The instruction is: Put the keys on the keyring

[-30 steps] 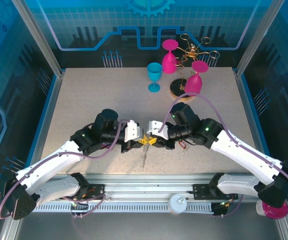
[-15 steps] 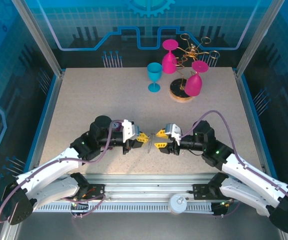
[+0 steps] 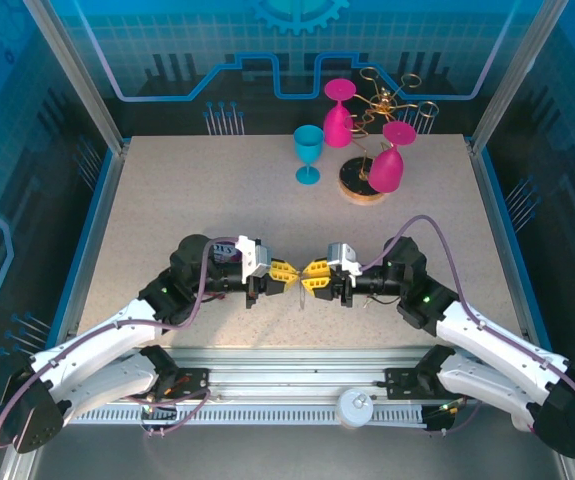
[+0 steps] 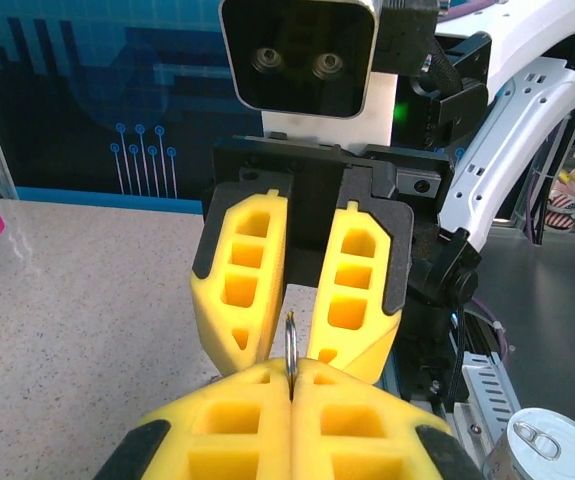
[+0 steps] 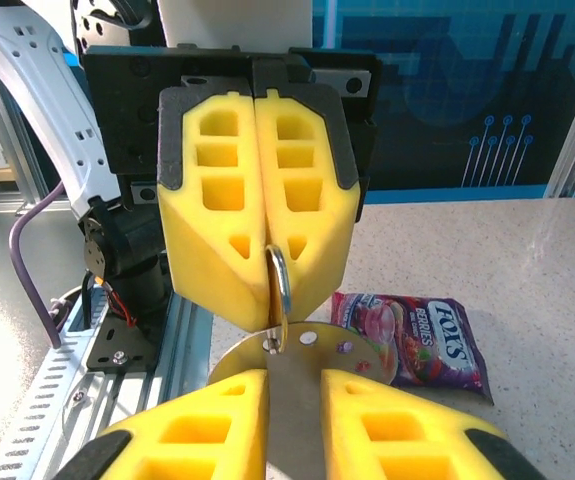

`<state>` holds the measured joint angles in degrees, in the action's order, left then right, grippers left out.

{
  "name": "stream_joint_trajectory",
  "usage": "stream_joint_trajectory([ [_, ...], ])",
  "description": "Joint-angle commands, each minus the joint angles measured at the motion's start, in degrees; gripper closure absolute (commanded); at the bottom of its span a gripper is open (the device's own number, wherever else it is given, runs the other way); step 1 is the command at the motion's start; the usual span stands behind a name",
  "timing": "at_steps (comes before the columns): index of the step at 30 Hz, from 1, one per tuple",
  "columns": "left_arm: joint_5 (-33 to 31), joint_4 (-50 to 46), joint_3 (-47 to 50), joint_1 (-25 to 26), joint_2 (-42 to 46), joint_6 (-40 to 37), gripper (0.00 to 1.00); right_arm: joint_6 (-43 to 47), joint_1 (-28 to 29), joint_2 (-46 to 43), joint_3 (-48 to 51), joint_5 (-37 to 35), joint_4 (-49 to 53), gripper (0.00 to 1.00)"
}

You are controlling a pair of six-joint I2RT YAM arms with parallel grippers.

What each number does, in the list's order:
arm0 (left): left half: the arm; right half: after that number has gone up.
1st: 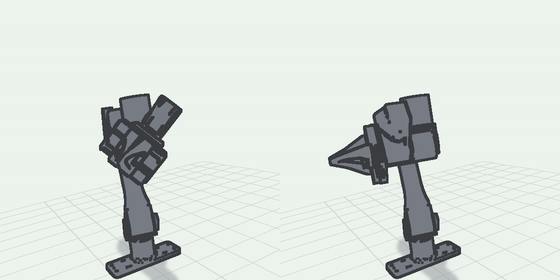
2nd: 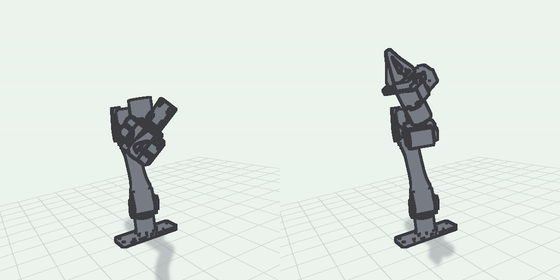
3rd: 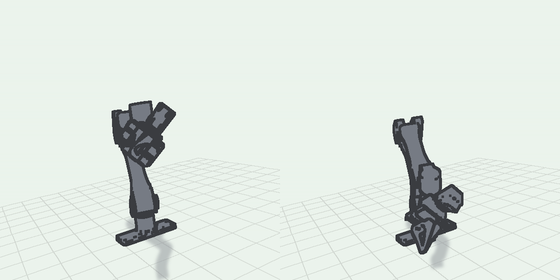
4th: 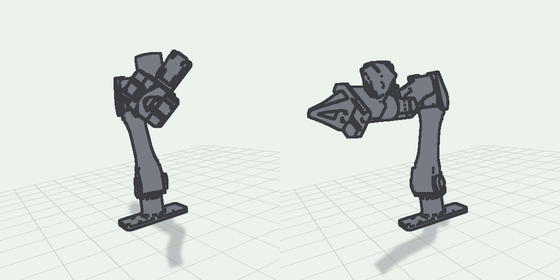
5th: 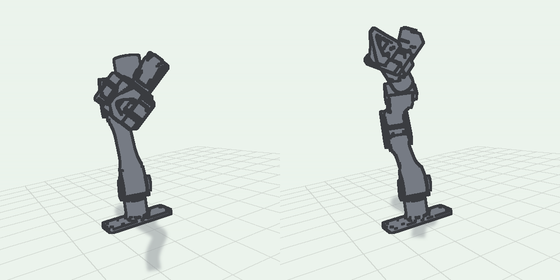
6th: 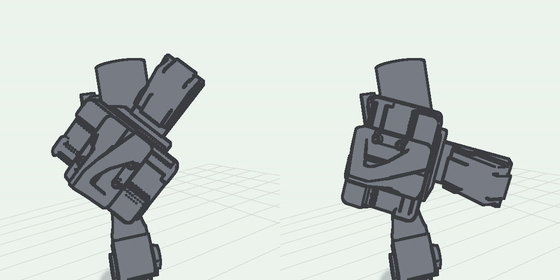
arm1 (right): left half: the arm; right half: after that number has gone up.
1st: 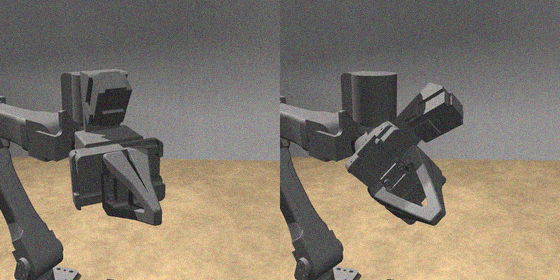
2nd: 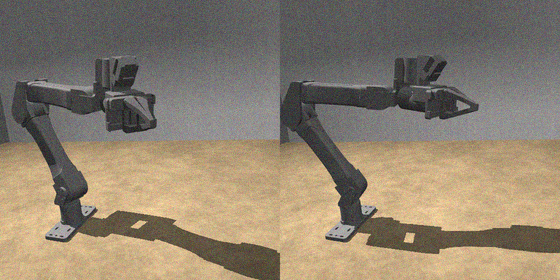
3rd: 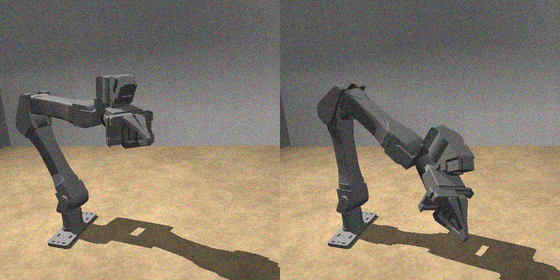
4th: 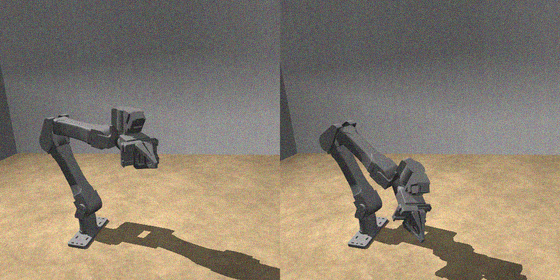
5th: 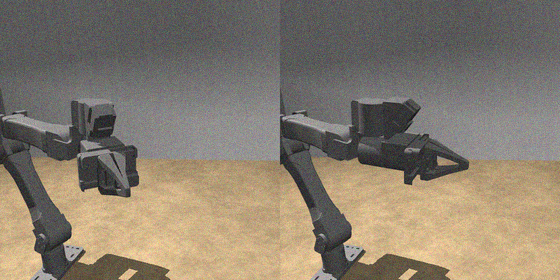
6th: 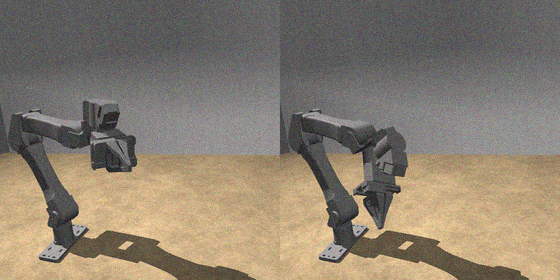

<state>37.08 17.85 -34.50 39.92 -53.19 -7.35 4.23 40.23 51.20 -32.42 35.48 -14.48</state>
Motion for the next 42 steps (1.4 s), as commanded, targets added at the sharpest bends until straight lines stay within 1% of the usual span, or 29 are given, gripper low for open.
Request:
stream_joint_trajectory([
  [1, 2.4, 3.3, 0.7, 0.3, 0.0, 0.9, 1.0, -1.0, 0.4, 0.0, -2.0, 2.4, -4.1, 0.79],
  [6, 2.4, 4.0, 0.8, 0.3, -0.6, 1.1, 1.0, -1.0, 0.5, 0.2, -2.0, 2.7, -4.7, 0.84],
  [9, 2.4, 4.1, 0.8, 0.3, -0.8, 0.9, 1.0, -1.3, 0.6, 0.3, -1.9, 2.9, -5.2, 0.85],
  [12, 2.4, 4.4, 0.8, 0.4, -0.9, 0.9, 1.0, -1.6, 0.7, 0.7, -2.1, 3.0, -5.8, 0.9],
  [14, 2.4, 4.6, 0.8, 0.3, -1.0, 1.0, 1.0, -1.6, 0.8, 1.1, -2.2, 2.8, -6.0, 0.97],
  [15, 2.3, 4.6, 0.8, 0.4, -1.0, 0.9, 0.99, -1.6, 0.7, 1.1, -2.3, 2.4, -5.9, 1.0],
  [17, 1.8, 4.0, 0.8, 0.3, -1.0, 0.7, 0.91, -1.6, 0.8, 0.9, -2.5, 1.7, -5.5, 1.0],
  [18, 1.2, 3.3, 0.8, 0.4, -0.9, 0.3, 0.89, -1.6, 0.8, 0.8, -2.6, 1.2, -5.0, 1.0],
  [19, 0.1, 2.6, 0.8, 0.4, -0.7, -0.2, 0.81, -1.3, 0.7, 0.6, -2.9, 0.8, -3.8, 1.0],
  [20, -1.4, 2.1, 0.9, 0.3, -0.5, -0.4, 0.71, -0.5, 0.9, 0.4, -3.3, 0.4, -2.2, 1.0],
  [21, -3.1, 1.4, 1.0, 0.3, -0.3, -0.7, 0.64, 1.0, 0.8, 0.3, -4.1, -0.2, 1.1, 1.0],
  [24, -5.3, -2.5, 0.3, 0.4, 0.3, -3.3, 0.61, 6.4, 0.9, 1.1, -8.1, -2.2, 13.6, 1.0],
  [27, -5.2, -8.8, -2.1, 0.4, -0.4, -6.2, 0.62, 11.1, 1.1, 2.8, -12.5, -3.2, 23.9, 1.0],
  [32, -4.2, -17.7, -6.2, 0.4, -2.3, -10.7, 0.68, 18.0, 1.9, 6.0, -19.4, -5.3, 36.4, 1.0],
  [37, -4.4, -21.1, -7.5, 0.3, -2.3, -13.1, 0.67, 23.8, 2.8, 8.7, -25.0, -7.7, 45.9, 1.0],
  [42, -3.7, -22.6, -8.1, 0.4, -1.8, -14.1, 0.67, 26.9, 4.1, 10.9, -28.3, -9.8, 51.1, 1.0],
])
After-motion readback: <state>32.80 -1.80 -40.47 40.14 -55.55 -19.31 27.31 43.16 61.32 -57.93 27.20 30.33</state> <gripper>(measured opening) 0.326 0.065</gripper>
